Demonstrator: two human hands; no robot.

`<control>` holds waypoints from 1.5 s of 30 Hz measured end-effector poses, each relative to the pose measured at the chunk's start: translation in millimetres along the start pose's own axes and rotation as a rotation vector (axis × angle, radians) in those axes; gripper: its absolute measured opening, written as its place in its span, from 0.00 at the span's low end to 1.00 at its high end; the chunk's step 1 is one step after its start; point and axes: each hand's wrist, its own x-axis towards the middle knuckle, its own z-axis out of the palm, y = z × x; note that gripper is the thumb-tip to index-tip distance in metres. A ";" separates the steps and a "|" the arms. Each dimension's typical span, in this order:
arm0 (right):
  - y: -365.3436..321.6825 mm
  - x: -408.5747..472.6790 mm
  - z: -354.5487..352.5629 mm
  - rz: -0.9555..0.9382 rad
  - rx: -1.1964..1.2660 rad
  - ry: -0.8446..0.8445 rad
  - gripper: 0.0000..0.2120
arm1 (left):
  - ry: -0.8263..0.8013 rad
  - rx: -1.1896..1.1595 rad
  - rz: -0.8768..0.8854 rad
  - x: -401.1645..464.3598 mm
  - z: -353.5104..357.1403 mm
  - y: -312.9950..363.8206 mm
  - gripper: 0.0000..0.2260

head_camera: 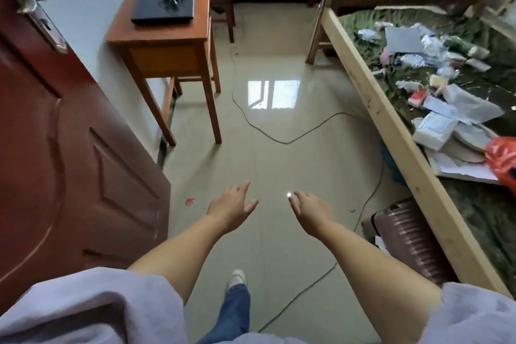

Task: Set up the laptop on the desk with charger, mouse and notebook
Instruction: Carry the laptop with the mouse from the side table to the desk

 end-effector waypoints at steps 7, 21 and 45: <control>-18.3 125.0 -65.4 0.060 0.020 -0.009 0.21 | 0.000 0.025 0.077 135.7 -74.9 -2.0 0.28; 42.9 415.2 -212.8 -0.032 -0.082 0.033 0.20 | 0.084 -0.021 -0.004 426.6 -191.9 40.9 0.28; -167.2 926.7 -383.7 -0.591 -0.357 0.039 0.14 | 0.371 -0.228 -0.413 772.7 -453.6 -87.6 0.20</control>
